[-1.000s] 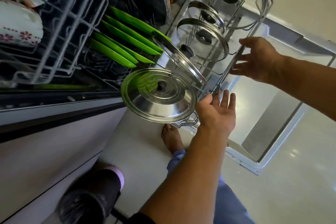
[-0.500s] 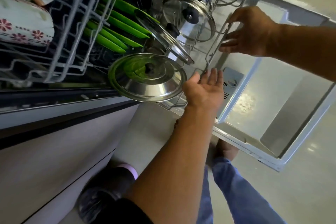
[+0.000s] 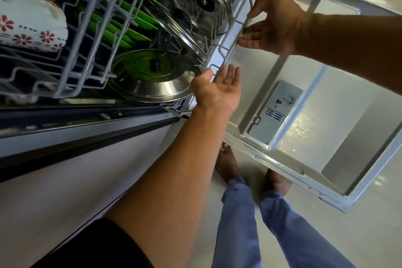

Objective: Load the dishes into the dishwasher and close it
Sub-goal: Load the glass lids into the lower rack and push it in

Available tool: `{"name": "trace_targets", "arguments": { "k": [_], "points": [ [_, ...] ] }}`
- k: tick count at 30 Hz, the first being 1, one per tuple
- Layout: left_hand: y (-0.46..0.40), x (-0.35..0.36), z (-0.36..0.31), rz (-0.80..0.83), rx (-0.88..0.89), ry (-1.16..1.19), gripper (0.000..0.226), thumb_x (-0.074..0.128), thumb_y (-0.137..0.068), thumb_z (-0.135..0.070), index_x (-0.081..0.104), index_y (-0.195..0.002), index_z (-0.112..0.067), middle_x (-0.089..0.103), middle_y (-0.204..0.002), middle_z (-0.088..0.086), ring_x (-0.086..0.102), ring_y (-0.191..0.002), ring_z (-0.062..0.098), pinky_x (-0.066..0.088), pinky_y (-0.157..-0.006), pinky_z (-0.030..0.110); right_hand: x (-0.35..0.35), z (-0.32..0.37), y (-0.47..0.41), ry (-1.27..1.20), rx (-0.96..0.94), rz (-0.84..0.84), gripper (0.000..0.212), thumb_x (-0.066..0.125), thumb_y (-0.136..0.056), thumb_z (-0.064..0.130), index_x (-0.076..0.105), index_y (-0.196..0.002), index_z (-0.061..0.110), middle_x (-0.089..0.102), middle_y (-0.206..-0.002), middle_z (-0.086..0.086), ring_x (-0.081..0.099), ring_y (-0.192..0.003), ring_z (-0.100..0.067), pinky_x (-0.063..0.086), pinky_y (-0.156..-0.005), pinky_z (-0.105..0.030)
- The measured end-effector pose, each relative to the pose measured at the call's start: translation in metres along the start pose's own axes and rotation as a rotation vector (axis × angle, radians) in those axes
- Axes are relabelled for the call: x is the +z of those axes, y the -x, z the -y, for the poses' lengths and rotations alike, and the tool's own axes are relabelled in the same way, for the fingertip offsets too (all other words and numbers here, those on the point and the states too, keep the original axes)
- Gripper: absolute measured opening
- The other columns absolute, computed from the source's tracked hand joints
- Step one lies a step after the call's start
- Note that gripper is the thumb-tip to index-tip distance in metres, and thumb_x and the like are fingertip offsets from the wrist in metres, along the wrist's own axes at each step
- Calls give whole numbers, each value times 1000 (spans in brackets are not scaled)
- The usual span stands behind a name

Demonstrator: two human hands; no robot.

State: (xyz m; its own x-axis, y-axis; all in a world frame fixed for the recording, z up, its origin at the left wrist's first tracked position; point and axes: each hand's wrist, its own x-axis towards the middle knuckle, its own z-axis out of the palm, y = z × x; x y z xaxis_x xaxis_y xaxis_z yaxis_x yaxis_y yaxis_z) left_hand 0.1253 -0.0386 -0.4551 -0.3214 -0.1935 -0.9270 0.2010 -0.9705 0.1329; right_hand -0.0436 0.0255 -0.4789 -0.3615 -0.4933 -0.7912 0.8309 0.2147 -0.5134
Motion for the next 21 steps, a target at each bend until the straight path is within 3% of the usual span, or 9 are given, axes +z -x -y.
{"name": "trace_targets", "arguments": {
  "k": [3, 7, 10, 14, 17, 21],
  "points": [
    [-6, 2, -17, 16, 21, 4, 41, 39, -110, -26, 51, -128, 9, 58, -138, 27, 59, -130, 37, 46, -114, 48, 12, 1, -10, 4, -31, 19, 24, 54, -86, 13, 52, -110, 9, 54, -128, -28, 66, -112, -42, 59, -97, -46],
    [-15, 4, -41, 27, 42, -13, 37, 39, -109, -24, 53, -111, 10, 63, -122, 29, 62, -125, 38, 47, -112, 50, 31, 4, -22, 30, -43, 50, 48, 53, -87, 13, 54, -132, -1, 64, -131, -28, 70, -115, -40, 59, -99, -44],
    [-20, 4, -53, 15, 69, -47, 38, 39, -109, -24, 54, -107, 10, 64, -112, 28, 63, -124, 38, 48, -111, 50, 43, 5, -29, 21, -46, 76, 40, 52, -88, 13, 59, -123, -6, 59, -140, -29, 70, -109, -33, 55, -104, -45],
    [-25, 6, -70, 8, 98, -50, 38, 39, -109, -24, 54, -106, 10, 65, -117, 29, 63, -124, 38, 47, -112, 49, 61, 8, -36, 77, -75, 69, 30, 54, -84, 12, 58, -111, -2, 52, -145, -32, 62, -97, -31, 49, -108, -47],
    [-27, 10, -77, 17, 97, -61, 38, 40, -109, -23, 56, -105, 11, 65, -125, 28, 63, -124, 37, 47, -112, 49, 68, 14, -43, 107, -61, 29, 46, 55, -81, 9, 57, -124, -7, 62, -134, -31, 63, -99, -34, 52, -107, -48],
    [-28, 10, -77, 13, 92, -61, 39, 40, -109, -23, 58, -103, 10, 68, -111, 27, 64, -122, 37, 47, -112, 48, 66, 21, -50, 121, -42, 67, 25, 50, -80, 3, 57, -103, -1, 69, -94, -21, 65, -91, -33, 47, -112, -49]
  ]
}}
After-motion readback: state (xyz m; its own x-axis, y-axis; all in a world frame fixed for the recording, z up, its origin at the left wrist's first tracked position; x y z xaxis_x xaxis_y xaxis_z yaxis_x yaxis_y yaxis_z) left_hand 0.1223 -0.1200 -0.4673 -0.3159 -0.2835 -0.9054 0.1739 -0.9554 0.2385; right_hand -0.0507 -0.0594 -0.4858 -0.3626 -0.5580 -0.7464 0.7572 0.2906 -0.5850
